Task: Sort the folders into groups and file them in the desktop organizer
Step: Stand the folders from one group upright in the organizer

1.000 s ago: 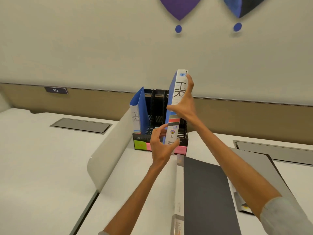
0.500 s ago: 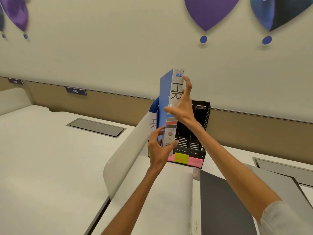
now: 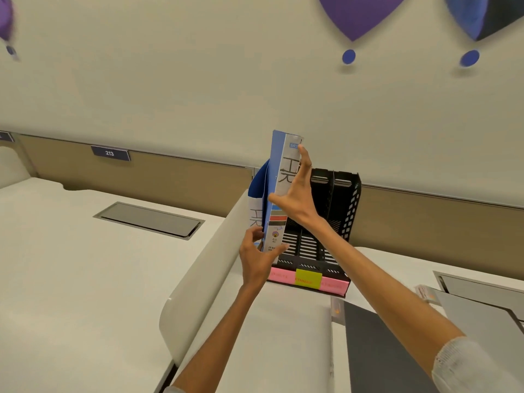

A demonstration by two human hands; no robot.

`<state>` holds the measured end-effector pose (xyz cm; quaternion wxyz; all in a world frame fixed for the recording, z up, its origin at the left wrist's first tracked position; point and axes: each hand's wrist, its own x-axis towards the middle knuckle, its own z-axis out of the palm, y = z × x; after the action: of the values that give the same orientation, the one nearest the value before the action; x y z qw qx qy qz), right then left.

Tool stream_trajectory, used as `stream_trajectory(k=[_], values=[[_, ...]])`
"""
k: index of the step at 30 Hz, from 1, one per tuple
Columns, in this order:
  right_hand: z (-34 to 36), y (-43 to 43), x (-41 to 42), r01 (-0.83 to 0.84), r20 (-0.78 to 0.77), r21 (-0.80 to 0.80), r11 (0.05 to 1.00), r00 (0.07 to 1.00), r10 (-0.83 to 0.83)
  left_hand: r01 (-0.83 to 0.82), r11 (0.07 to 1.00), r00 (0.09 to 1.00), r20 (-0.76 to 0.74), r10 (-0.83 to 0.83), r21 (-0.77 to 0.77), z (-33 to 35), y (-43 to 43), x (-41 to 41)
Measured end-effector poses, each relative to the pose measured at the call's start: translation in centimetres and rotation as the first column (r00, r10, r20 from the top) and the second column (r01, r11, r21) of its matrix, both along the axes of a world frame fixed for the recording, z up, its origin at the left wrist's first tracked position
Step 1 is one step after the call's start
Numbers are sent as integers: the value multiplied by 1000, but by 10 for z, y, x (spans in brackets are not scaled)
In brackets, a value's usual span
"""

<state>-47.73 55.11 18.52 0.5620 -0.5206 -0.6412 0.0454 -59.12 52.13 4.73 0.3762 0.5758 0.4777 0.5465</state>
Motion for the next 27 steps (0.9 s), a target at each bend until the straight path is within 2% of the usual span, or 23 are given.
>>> stream_trajectory(k=[8,13,17,21,25,27], values=[[-7,4,0,21,-21,68,997,1000,-20,-68,991,987,-151,50,-117,-10,10,-3],[-12,20,2,23,0,46,999,1000,-23,-62,989,991,-124,45,-131,-21,18,-1],[-5,27,6,11,42,58,998,999,-13,52,984,993,-94,-68,-168,-30,29,-5],[20,33,15,-46,13,54,997,999,46,152,968,980,-94,-173,-200,-43,36,-18],[40,39,14,-103,52,27,994,994,101,93,981,983,-144,-118,-170,-40,33,-21],[41,37,7,-80,76,23,997,994,78,36,989,981,-185,-62,-142,-37,34,-19]])
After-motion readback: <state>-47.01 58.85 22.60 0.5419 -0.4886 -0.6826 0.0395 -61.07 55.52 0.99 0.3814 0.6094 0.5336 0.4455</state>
